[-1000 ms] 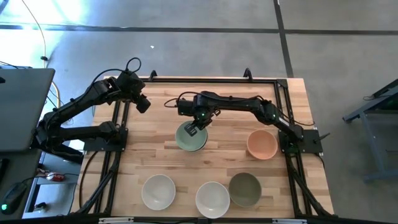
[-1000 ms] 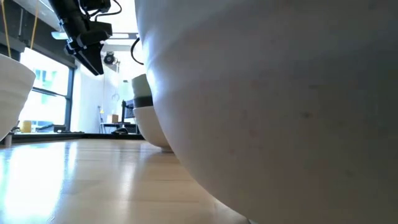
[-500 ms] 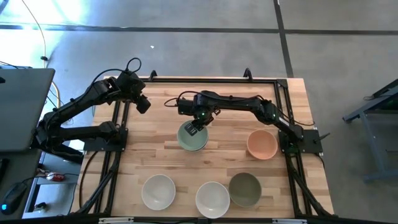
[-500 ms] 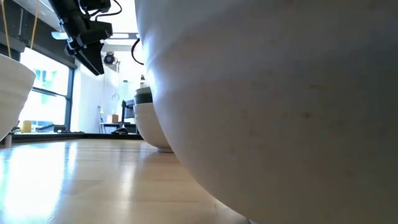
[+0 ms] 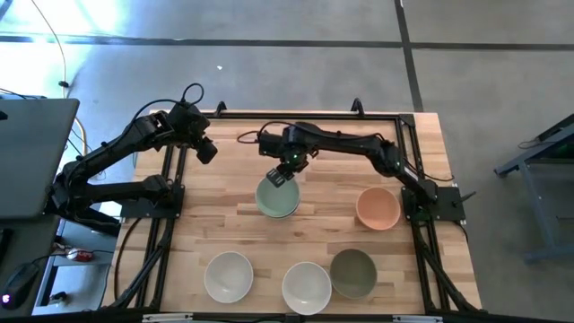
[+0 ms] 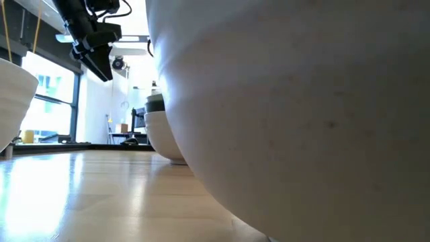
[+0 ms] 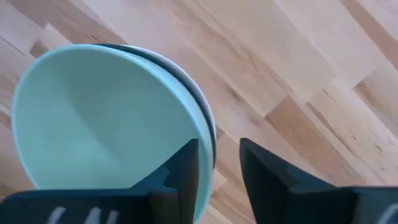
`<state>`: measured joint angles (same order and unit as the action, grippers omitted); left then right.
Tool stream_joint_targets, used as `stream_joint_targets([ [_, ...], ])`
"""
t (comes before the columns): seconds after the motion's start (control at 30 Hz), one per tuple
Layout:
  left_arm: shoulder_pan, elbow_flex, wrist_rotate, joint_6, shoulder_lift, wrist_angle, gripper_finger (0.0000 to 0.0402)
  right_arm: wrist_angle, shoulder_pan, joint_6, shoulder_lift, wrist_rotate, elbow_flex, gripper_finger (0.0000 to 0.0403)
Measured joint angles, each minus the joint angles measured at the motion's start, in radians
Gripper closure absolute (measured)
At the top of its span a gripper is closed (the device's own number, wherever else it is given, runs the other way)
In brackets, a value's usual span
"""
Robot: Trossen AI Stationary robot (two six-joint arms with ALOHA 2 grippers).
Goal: Nest bowls inside each other
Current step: Stack the green bowl on the black bowl
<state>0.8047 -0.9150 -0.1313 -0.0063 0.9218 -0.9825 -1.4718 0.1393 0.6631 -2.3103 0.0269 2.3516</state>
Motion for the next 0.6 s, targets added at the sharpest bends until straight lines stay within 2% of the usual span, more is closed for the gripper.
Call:
stream_joint_targets([
  [0.23,0.000,0.000,0.000,0.000,0.000,0.000,0.0225,-0.005,0.001,-0.041,0.000,0.007,0.000,0.0391],
  [0.6,0.000,0.000,-0.001,0.000,0.000,0.000,0.0225,0.002,0.001,-0.043,-0.001,0.010,0.000,0.0401],
])
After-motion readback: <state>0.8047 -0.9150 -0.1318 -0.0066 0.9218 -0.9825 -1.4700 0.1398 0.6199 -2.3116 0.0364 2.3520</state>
